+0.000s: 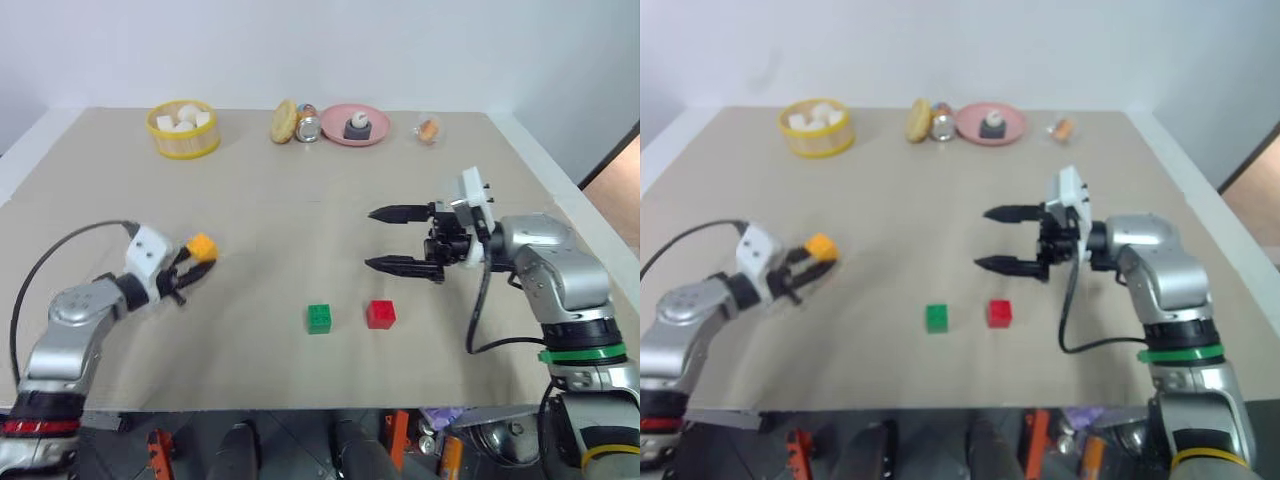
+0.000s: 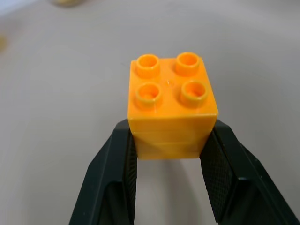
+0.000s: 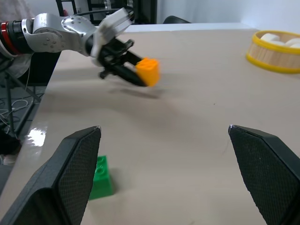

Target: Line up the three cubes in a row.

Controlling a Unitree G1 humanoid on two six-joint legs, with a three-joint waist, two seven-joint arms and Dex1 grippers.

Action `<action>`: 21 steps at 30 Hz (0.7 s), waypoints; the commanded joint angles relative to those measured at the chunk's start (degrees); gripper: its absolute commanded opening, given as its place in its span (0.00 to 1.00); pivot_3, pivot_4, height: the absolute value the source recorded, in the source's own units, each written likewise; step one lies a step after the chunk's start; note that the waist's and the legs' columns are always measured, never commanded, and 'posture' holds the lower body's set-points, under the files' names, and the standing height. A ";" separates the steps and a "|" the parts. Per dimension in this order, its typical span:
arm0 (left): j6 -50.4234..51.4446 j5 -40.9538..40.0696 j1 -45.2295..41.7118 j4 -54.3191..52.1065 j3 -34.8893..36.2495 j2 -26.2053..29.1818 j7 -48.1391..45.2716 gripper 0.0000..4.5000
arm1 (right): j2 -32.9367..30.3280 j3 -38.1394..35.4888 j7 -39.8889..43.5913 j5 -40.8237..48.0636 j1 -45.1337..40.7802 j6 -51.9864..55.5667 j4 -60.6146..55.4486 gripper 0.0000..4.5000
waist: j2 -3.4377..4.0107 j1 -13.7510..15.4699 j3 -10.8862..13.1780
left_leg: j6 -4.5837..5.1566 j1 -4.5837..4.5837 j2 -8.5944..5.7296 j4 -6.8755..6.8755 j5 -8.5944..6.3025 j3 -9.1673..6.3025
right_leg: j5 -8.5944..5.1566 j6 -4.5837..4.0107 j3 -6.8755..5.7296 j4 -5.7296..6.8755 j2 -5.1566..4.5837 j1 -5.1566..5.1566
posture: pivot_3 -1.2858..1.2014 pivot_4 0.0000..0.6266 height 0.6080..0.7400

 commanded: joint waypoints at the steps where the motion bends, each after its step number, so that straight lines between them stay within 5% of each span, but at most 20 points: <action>1: -3.35 -5.59 0.84 -1.92 1.83 2.50 -10.74 0.29 | -2.97 -3.36 2.68 4.16 1.95 2.20 -5.44 1.00 | -0.01 0.16 0.00 | 0.00 -0.01 -0.01 0.01 0.00 0.00 | 0.00 0.00 0.00 0.00 -0.01 0.00 | 0.52 0.24 1.00; 9: -5.37 -6.06 -5.77 2.14 -6.21 -0.29 -22.53 0.29 | -7.49 -5.11 4.63 13.19 10.11 9.16 -19.94 1.00 | 0.00 0.22 0.01 | 0.01 -0.06 -0.05 0.19 0.00 0.13 | -0.02 0.09 -0.07 0.00 -0.20 0.08 | 0.52 0.24 1.00; 21: -10.94 -0.96 -10.10 7.43 -13.51 -1.02 -31.31 0.29 | -6.82 -5.61 -0.21 14.58 11.48 10.56 -22.50 1.00 | 0.01 0.09 0.01 | 0.03 -0.06 -0.02 0.19 -0.01 0.13 | -0.01 0.10 -0.07 0.01 -0.15 0.06 | 0.52 0.24 1.00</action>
